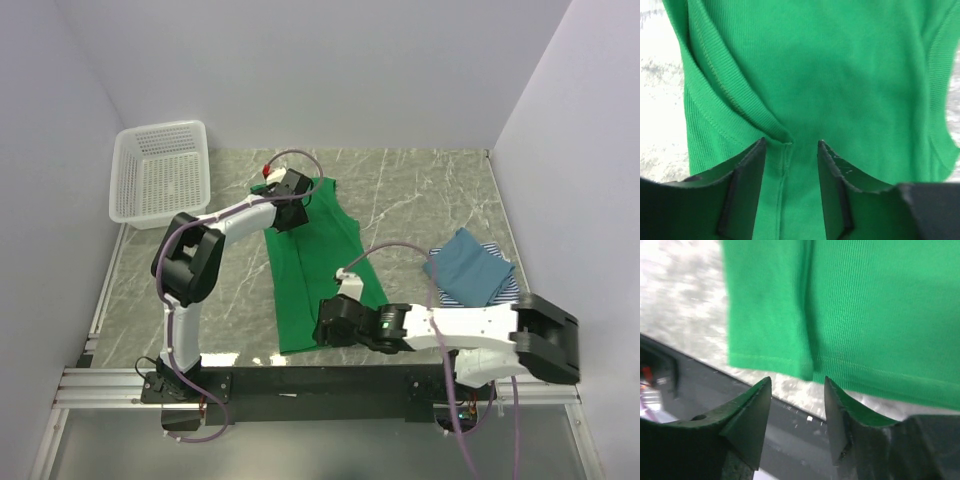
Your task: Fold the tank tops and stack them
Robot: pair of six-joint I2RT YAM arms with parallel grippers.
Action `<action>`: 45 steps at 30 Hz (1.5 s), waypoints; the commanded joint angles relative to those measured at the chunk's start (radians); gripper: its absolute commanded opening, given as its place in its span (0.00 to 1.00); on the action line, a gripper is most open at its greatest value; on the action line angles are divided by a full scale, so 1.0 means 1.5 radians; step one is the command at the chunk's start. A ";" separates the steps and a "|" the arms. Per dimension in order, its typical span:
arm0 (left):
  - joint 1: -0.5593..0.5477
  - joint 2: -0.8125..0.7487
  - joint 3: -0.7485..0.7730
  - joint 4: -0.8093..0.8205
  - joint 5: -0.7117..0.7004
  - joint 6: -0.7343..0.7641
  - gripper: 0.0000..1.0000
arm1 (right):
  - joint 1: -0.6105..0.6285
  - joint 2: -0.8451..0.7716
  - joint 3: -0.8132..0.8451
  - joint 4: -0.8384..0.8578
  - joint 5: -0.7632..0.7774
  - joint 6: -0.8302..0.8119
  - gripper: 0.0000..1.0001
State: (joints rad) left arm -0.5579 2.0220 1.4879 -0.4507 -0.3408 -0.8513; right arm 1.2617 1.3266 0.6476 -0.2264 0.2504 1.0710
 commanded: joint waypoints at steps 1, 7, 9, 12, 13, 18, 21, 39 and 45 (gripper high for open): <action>-0.002 -0.073 0.015 0.047 -0.001 0.019 0.52 | -0.029 -0.094 0.033 -0.076 0.075 -0.019 0.55; -0.004 -0.116 0.006 0.055 0.036 -0.009 0.50 | -0.204 -0.201 0.008 -0.119 0.051 -0.093 0.55; -0.011 -0.139 -0.025 0.061 0.053 -0.031 0.47 | -0.302 -0.204 0.013 -0.104 0.029 -0.147 0.55; -0.031 -0.187 -0.098 0.094 0.063 -0.054 0.43 | -0.424 -0.164 0.054 -0.072 -0.021 -0.220 0.53; -0.053 -0.199 -0.117 0.101 0.062 -0.058 0.42 | -0.446 -0.129 0.067 -0.064 -0.037 -0.236 0.53; -0.116 -0.282 -0.282 0.138 0.054 -0.112 0.36 | -0.561 0.012 0.186 -0.033 -0.081 -0.311 0.52; -0.161 -0.351 -0.369 0.151 0.059 -0.156 0.34 | -0.575 0.110 0.255 -0.027 -0.108 -0.331 0.50; -0.263 -0.412 -0.545 0.049 0.041 -0.269 0.28 | -0.574 0.461 0.492 -0.044 -0.135 -0.343 0.44; -0.235 -0.375 -0.536 -0.008 0.009 -0.247 0.26 | -0.576 0.479 0.488 -0.058 -0.109 -0.325 0.03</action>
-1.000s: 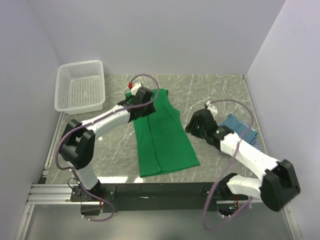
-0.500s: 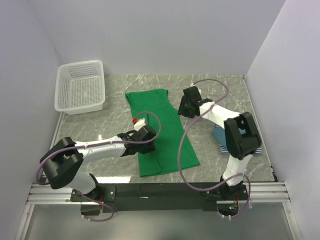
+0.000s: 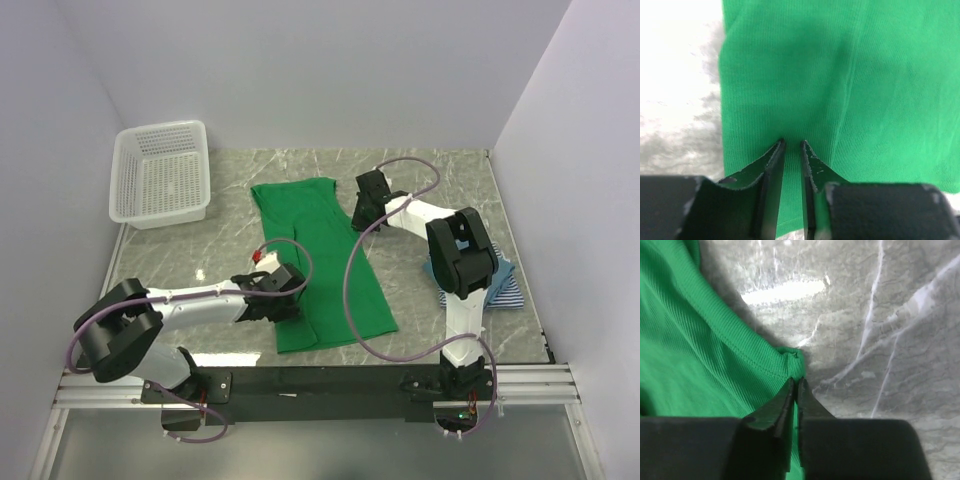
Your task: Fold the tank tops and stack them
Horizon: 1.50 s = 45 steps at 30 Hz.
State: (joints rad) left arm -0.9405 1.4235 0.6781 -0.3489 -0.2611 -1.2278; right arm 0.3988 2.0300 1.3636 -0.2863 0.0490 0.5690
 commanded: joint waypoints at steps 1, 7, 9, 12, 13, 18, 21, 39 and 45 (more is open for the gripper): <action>0.030 0.030 0.004 -0.079 -0.046 0.016 0.25 | -0.002 0.004 -0.001 -0.018 0.031 0.011 0.00; 0.098 0.081 0.054 -0.158 -0.097 0.119 0.22 | -0.022 -0.042 -0.073 -0.010 0.057 0.043 0.00; 0.109 0.104 0.094 -0.195 -0.153 0.141 0.22 | -0.034 -0.074 -0.102 0.001 0.050 0.056 0.00; 0.119 0.132 0.141 -0.241 -0.183 0.180 0.23 | -0.051 -0.127 -0.168 0.023 0.043 0.073 0.00; 0.119 0.138 0.150 -0.254 -0.180 0.189 0.24 | -0.054 -0.139 -0.200 0.031 0.036 0.076 0.00; 0.119 0.111 0.137 -0.213 -0.110 0.222 0.27 | -0.062 -0.162 -0.226 0.047 0.027 0.067 0.00; 0.119 0.086 0.107 -0.196 -0.085 0.214 0.30 | -0.064 -0.147 -0.223 0.056 0.003 0.057 0.00; -0.106 -0.090 0.196 -0.103 -0.014 0.194 0.49 | -0.083 -0.174 -0.217 0.087 -0.060 0.042 0.38; -0.216 0.078 0.278 -0.051 -0.035 0.183 0.51 | -0.084 -0.145 -0.204 0.097 -0.087 0.050 0.35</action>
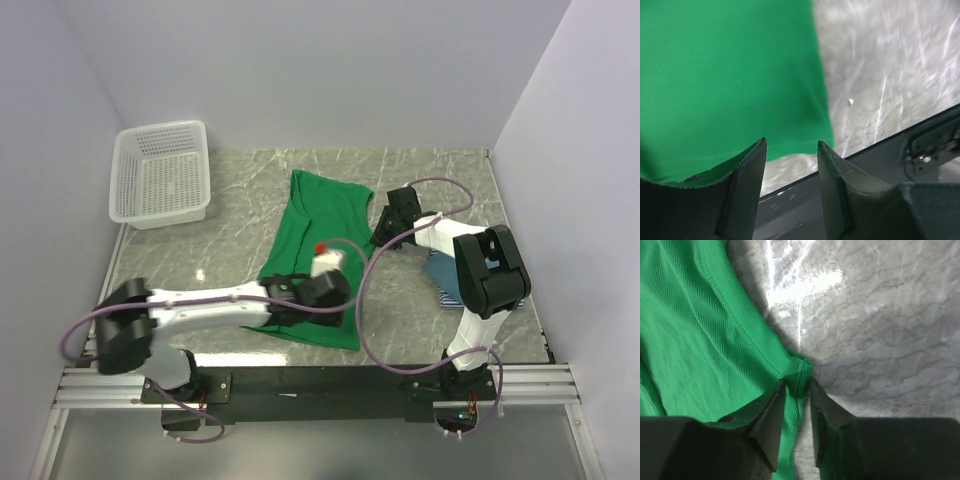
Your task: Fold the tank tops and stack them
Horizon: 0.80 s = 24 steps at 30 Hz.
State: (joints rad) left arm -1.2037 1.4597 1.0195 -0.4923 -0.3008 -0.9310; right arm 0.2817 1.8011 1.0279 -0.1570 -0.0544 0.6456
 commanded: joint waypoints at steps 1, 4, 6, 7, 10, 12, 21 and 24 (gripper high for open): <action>-0.051 0.075 0.081 0.042 -0.027 -0.015 0.51 | -0.006 0.011 0.023 0.011 -0.018 -0.001 0.33; -0.087 0.146 0.120 0.027 -0.047 -0.016 0.52 | -0.009 0.018 0.021 0.013 -0.020 0.002 0.13; -0.108 0.181 0.140 0.027 -0.060 -0.027 0.51 | -0.013 0.021 0.017 0.018 -0.027 0.004 0.03; -0.113 0.191 0.146 0.031 -0.062 -0.031 0.51 | -0.016 0.022 0.016 0.021 -0.032 0.006 0.01; -0.127 0.218 0.144 0.039 -0.074 -0.048 0.50 | -0.020 0.024 0.007 0.032 -0.042 0.006 0.00; -0.134 0.235 0.145 0.045 -0.076 -0.054 0.49 | -0.023 0.025 0.005 0.036 -0.047 0.006 0.00; -0.158 0.277 0.154 0.014 -0.095 -0.086 0.29 | -0.031 0.022 -0.002 0.041 -0.052 0.002 0.00; -0.164 0.279 0.151 0.008 -0.100 -0.094 0.17 | -0.034 0.018 -0.005 0.042 -0.051 0.002 0.00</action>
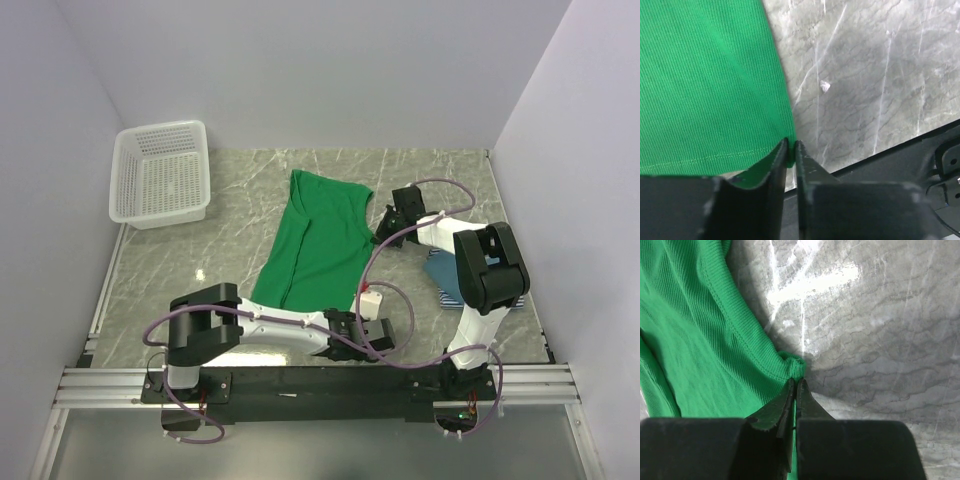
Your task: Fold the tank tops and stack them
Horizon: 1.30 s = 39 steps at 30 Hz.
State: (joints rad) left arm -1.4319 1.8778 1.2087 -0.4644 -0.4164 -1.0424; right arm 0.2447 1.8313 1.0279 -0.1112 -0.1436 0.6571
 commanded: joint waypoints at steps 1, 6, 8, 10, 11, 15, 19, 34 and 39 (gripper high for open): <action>-0.012 0.000 0.022 -0.011 -0.022 -0.022 0.15 | -0.010 -0.004 -0.005 0.012 0.010 -0.006 0.00; -0.029 -0.053 -0.011 0.017 -0.014 -0.028 0.00 | -0.013 -0.034 -0.021 0.003 0.033 -0.008 0.00; -0.038 -0.099 -0.048 0.058 0.002 -0.032 0.01 | -0.018 -0.055 -0.029 -0.002 0.040 -0.010 0.00; -0.041 -0.128 -0.089 0.091 0.014 -0.047 0.01 | -0.020 -0.071 -0.041 -0.001 0.054 -0.010 0.00; -0.044 -0.152 -0.100 0.097 0.017 -0.055 0.01 | -0.020 -0.086 -0.045 -0.001 0.058 -0.010 0.00; -0.044 -0.205 -0.157 0.116 0.011 -0.083 0.01 | -0.019 -0.119 -0.073 0.005 0.060 -0.011 0.00; -0.045 -0.247 -0.193 0.131 -0.003 -0.118 0.01 | -0.016 -0.146 -0.087 0.016 0.053 -0.008 0.00; -0.016 -0.424 -0.343 0.061 -0.091 -0.292 0.01 | 0.086 -0.052 0.079 -0.048 0.093 0.009 0.00; -0.006 -0.454 -0.371 0.005 -0.103 -0.340 0.01 | 0.128 0.002 0.173 -0.081 0.117 0.014 0.00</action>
State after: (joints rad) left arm -1.4460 1.2320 0.6724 -0.3840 -0.5449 -1.4757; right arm 0.4084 1.8019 1.2041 -0.2157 -0.0299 0.6659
